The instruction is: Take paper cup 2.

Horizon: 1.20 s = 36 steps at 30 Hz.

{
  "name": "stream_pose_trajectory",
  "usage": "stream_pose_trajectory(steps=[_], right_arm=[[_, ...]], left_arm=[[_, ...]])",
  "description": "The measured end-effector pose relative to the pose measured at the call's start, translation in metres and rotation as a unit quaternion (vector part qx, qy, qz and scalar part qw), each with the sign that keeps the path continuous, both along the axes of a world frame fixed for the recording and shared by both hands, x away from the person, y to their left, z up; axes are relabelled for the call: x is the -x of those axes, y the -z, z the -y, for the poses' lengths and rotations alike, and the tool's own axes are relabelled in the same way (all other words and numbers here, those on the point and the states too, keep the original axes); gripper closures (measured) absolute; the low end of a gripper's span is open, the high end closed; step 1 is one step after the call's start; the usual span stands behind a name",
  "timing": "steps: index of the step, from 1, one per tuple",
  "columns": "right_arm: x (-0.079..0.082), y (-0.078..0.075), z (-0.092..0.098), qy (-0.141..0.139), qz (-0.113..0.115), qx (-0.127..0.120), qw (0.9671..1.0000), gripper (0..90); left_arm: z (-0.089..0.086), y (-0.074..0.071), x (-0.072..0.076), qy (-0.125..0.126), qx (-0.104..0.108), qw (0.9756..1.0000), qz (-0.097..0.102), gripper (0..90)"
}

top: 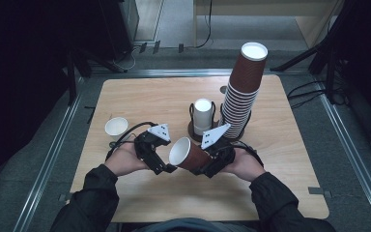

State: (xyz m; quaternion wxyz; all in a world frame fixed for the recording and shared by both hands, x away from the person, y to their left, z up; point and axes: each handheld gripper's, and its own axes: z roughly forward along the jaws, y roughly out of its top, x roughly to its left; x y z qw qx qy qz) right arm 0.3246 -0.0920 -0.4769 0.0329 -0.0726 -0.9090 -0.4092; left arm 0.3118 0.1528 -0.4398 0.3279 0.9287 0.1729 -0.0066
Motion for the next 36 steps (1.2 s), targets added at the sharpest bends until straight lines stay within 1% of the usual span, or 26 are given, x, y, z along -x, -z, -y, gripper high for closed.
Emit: stream_pose_trajectory(steps=[1,2,3,5,6,7,8,9,11,12,14,15,17,18,20,21,22,24,26,27,30,32,33,34,36], right_arm=[[0.000,0.000,0.000,0.001,0.000,0.000,1.0000,19.6],[0.000,0.000,0.001,0.002,0.001,0.000,1.0000,19.5],[0.000,-0.001,0.001,0.002,0.001,0.000,1.0000,19.6],[0.000,-0.001,0.001,0.004,0.003,-0.001,1.0000,19.5],[0.000,-0.001,0.002,0.004,0.003,-0.002,1.0000,19.5],[0.000,-0.001,0.002,0.005,-0.002,-0.002,1.0000,19.5],[0.000,-0.001,0.002,0.005,-0.003,-0.003,1.0000,19.5],[0.000,-0.002,0.003,0.006,0.000,-0.004,1.0000,19.5],[0.000,-0.002,0.003,0.007,-0.002,-0.006,1.0000,19.5],[0.000,-0.002,0.003,0.007,0.004,-0.010,0.9999,19.5],[0.000,-0.003,0.003,0.008,0.004,-0.011,0.9999,19.5],[-0.001,-0.003,0.004,0.007,0.004,-0.012,0.9999,19.5],[-0.001,-0.004,0.004,0.007,0.005,-0.016,0.9998,19.5],[-0.001,-0.004,0.004,0.007,0.005,-0.016,0.9998,19.5],[0.000,-0.004,0.004,0.009,0.000,-0.019,0.9998,19.5],[-0.001,-0.004,0.004,0.008,0.000,-0.020,0.9998,19.5],[0.000,-0.004,0.004,0.008,-0.001,-0.021,0.9997,19.5],[-0.001,-0.004,0.003,0.008,0.005,-0.024,0.9997,19.5],[-0.001,-0.004,0.003,0.008,0.001,-0.024,0.9997,19.5],[0.000,-0.004,0.003,0.009,0.000,-0.025,0.9997,19.5],[0.000,-0.005,0.002,0.009,-0.003,-0.029,0.9995,19.5],[0.000,-0.005,0.002,0.010,-0.001,-0.034,0.9994,19.5],[0.000,-0.005,0.002,0.010,-0.002,-0.035,0.9993,19.5],[-0.001,-0.005,0.002,0.009,0.002,-0.039,0.9992,19.5],[0.000,-0.005,0.002,0.010,-0.001,-0.041,0.9991,19.5]], left_arm=[[-0.002,0.000,0.000,-0.001,0.009,1.0000,0.002,0.1],[-0.004,0.000,0.000,-0.002,0.014,0.9999,0.000,0.0],[-0.005,0.001,0.000,-0.004,0.023,0.9997,-0.005,0.0],[-0.006,0.002,0.000,-0.007,0.036,0.9993,-0.010,0.0],[-0.006,0.002,0.000,-0.007,0.039,0.9991,-0.012,0.0],[-0.006,0.002,0.000,-0.011,0.044,0.9989,-0.012,0.0],[-0.006,0.003,0.000,-0.013,0.052,0.9984,-0.018,0.0],[-0.006,0.003,0.000,-0.015,0.056,0.9982,-0.019,0.0],[-0.004,0.004,0.001,-0.016,0.068,0.9973,-0.021,0.0],[-0.003,0.004,0.001,-0.016,0.069,0.9973,-0.019,0.0],[-0.001,0.004,0.002,-0.017,0.076,0.9968,-0.014,0.0],[-0.001,0.004,0.002,-0.020,0.083,0.9962,-0.013,0.0],[-0.001,0.005,0.000,-0.026,0.109,0.9934,-0.024,0.0],[0.000,0.006,0.000,-0.029,0.117,0.9923,-0.026,0.0],[0.002,0.007,0.000,-0.034,0.120,0.9920,-0.021,0.0],[0.004,0.007,0.001,-0.035,0.122,0.9917,-0.016,0.0],[0.005,0.007,0.001,-0.036,0.125,0.9914,-0.015,0.0],[0.009,0.008,0.002,-0.037,0.130,0.9907,-0.011,0.0],[0.012,0.008,0.002,-0.038,0.136,0.9899,-0.009,0.0],[0.014,0.008,0.003,-0.040,0.138,0.9896,-0.005,0.0],[0.016,0.008,0.003,-0.046,0.147,0.9881,-0.003,0.0],[0.017,0.008,0.002,-0.049,0.152,0.9872,-0.003,0.0],[0.017,0.008,0.003,-0.052,0.151,0.9871,-0.001,0.0],[0.018,0.008,0.002,-0.054,0.150,0.9872,0.001,0.0],[0.018,0.008,0.002,-0.057,0.154,0.9864,0.002,0.2]])
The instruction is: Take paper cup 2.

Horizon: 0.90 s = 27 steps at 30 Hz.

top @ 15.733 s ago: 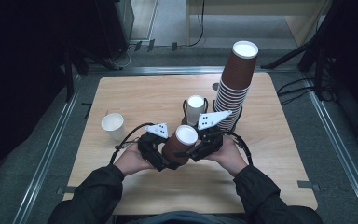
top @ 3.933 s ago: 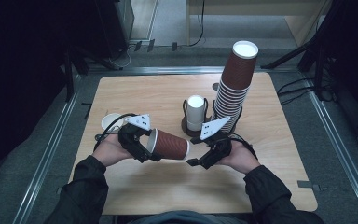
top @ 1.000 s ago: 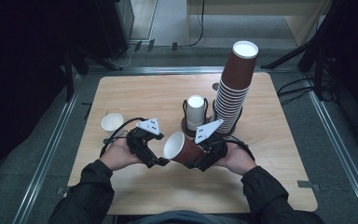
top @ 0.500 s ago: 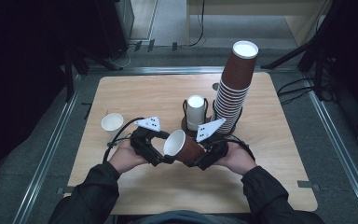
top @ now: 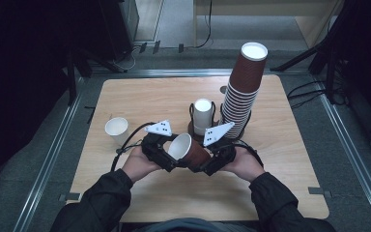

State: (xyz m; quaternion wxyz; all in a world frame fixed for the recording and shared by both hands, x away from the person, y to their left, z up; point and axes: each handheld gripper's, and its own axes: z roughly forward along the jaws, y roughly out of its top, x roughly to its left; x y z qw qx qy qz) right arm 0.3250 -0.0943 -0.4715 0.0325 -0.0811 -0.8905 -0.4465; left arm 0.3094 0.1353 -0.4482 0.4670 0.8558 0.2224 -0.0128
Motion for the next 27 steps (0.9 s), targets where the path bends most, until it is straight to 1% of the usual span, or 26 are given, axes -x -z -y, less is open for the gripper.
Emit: stream_pose_trajectory(steps=[1,3,4,10,13,16,23,24,25,27], right_arm=[[0.000,0.000,0.000,0.000,-0.001,-0.001,1.0000,19.5],[0.000,0.000,0.000,0.001,-0.001,-0.001,1.0000,19.5],[0.000,0.000,0.000,0.001,0.000,-0.001,1.0000,19.5],[0.000,0.000,0.000,0.002,-0.001,-0.001,1.0000,19.7],[0.000,0.000,0.000,0.002,-0.002,-0.003,1.0000,19.9],[0.000,0.000,0.001,0.002,-0.002,-0.004,1.0000,19.8],[0.000,0.000,0.000,0.006,-0.006,-0.011,0.9999,18.1],[-0.001,0.000,0.000,0.008,-0.006,-0.010,0.9999,17.8],[0.000,0.000,0.000,0.010,-0.013,-0.006,0.9998,17.4],[-0.001,0.001,0.001,0.011,-0.012,-0.004,0.9999,17.2]], left_arm=[[0.000,0.000,0.000,-0.001,0.003,1.0000,-0.005,1.7],[0.000,0.000,0.001,-0.001,0.011,0.9999,-0.002,5.3],[0.001,0.000,0.001,-0.001,0.008,1.0000,0.001,5.4],[0.000,0.000,0.002,-0.003,0.008,1.0000,0.003,7.8],[-0.001,-0.001,0.001,-0.001,0.009,1.0000,-0.001,9.4],[-0.002,-0.002,0.000,0.005,0.006,0.9999,-0.006,10.6],[-0.003,-0.005,0.000,0.005,0.000,1.0000,-0.002,10.9],[-0.004,-0.006,-0.001,0.004,-0.001,1.0000,0.000,10.9],[-0.005,-0.007,-0.001,0.005,-0.001,1.0000,-0.002,10.9],[-0.007,-0.010,-0.002,0.002,-0.007,1.0000,0.000,10.9]])
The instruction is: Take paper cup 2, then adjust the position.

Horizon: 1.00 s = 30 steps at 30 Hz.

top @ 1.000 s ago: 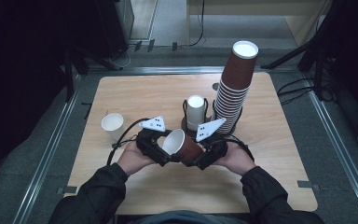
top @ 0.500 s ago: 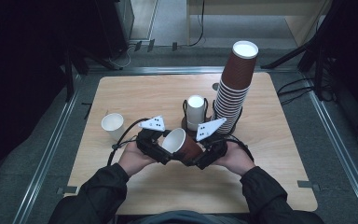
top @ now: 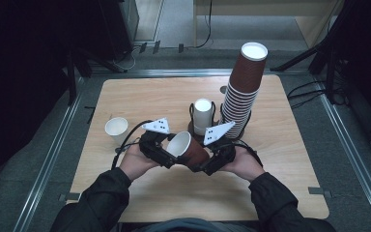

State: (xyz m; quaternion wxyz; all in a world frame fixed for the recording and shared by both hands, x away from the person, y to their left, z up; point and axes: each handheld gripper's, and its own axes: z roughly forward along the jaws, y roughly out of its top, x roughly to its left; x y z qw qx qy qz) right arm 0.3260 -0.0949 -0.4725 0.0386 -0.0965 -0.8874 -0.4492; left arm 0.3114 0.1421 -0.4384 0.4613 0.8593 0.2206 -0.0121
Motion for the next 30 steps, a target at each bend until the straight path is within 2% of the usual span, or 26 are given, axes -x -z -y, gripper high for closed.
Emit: stream_pose_trajectory(steps=[6,8,17,23,30], right_arm=[[0.000,0.001,0.002,0.005,-0.006,0.012,0.9999,16.7],[-0.001,0.001,0.002,0.008,0.000,0.009,0.9999,16.6],[0.003,-0.001,0.009,0.019,0.001,0.012,0.9997,15.9],[0.005,-0.004,0.015,0.036,-0.001,0.006,0.9993,15.9],[0.003,-0.005,0.022,0.067,0.017,0.003,0.9976,15.9]], left_arm=[[-0.006,-0.007,0.000,-0.003,-0.011,0.9999,0.004,10.8],[-0.009,-0.008,0.000,-0.007,-0.020,0.9997,0.008,10.8],[-0.021,-0.012,-0.004,-0.017,-0.039,0.9991,0.000,10.8],[-0.024,-0.011,-0.005,-0.018,-0.056,0.9983,-0.002,10.8],[-0.028,-0.011,-0.006,-0.014,-0.075,0.9971,-0.005,10.8]])
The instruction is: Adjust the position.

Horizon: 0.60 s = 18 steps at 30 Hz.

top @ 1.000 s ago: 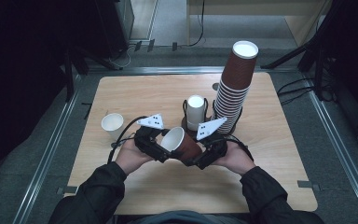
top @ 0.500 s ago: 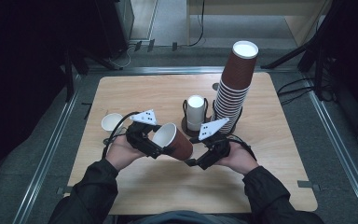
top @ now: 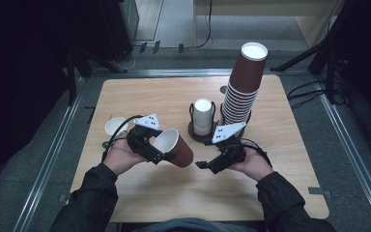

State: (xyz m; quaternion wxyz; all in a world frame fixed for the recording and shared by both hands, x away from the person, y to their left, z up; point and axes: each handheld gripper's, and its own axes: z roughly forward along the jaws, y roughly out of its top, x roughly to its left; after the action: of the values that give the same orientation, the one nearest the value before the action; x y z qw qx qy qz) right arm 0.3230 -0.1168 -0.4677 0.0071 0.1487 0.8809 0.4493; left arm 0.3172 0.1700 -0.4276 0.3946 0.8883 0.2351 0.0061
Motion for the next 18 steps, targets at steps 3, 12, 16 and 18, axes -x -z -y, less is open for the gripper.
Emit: stream_pose_trajectory(steps=[3,12,16,18], right_arm=[[-0.002,-0.001,0.004,0.016,-0.001,0.003,0.9999,15.9],[-0.006,-0.001,0.012,0.044,-0.005,0.007,0.9990,15.9],[-0.005,-0.001,0.013,0.045,-0.002,0.010,0.9989,15.9],[-0.006,-0.001,0.014,0.045,-0.001,0.011,0.9989,15.9]], left_arm=[[-0.003,0.000,-0.001,-0.002,-0.008,1.0000,0.000,10.7],[-0.008,0.001,-0.002,-0.001,-0.030,0.9995,0.001,10.8],[-0.012,0.001,-0.002,-0.004,-0.043,0.9991,0.000,10.7],[-0.017,0.001,-0.003,-0.007,-0.048,0.9988,-0.003,10.7]])
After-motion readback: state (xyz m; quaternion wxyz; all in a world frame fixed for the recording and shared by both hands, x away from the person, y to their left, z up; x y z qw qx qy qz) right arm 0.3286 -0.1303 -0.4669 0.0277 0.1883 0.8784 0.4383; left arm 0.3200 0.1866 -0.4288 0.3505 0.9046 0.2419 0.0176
